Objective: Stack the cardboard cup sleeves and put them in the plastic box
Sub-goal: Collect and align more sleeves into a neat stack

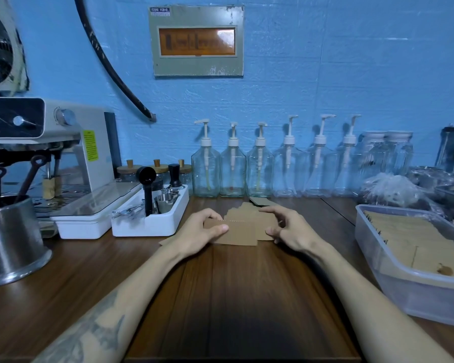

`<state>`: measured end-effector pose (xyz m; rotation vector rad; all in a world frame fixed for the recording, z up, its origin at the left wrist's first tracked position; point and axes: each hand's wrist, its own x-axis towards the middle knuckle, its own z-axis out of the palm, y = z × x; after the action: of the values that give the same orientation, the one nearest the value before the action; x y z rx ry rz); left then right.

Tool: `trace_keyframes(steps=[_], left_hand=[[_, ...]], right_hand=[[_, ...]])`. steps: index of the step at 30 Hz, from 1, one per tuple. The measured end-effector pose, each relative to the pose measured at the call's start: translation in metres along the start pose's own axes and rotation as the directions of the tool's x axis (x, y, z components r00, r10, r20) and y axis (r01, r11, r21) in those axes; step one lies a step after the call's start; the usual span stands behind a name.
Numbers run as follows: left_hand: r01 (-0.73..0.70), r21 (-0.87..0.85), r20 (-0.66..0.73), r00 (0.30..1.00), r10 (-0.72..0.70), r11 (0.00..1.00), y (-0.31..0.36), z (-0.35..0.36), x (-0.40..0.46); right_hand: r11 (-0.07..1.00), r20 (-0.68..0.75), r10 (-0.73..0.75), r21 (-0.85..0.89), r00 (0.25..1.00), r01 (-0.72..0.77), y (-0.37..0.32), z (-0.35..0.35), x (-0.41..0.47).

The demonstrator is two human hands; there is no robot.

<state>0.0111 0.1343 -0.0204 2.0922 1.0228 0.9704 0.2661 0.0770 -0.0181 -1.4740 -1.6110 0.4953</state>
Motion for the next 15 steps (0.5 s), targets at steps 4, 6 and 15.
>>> trace_keyframes(steps=[4, 6, 15], left_hand=[[0.045, 0.150, -0.018, 0.999, -0.043, 0.988, 0.001, 0.007, -0.002], [0.021, 0.167, -0.033, 0.999, -0.016, 0.986, 0.000, 0.008, -0.003], [-0.126, 0.225, 0.049, 0.992, 0.118, 0.966, -0.004, 0.012, -0.002]], right_hand=[[0.998, 0.111, -0.046, 0.056, 0.993, 0.040, -0.004, 0.006, -0.002], [0.995, 0.144, -0.068, 0.078, 0.987, 0.057, -0.009, 0.008, -0.004], [0.995, 0.210, -0.084, 0.063, 0.974, 0.072, -0.025, 0.015, -0.012]])
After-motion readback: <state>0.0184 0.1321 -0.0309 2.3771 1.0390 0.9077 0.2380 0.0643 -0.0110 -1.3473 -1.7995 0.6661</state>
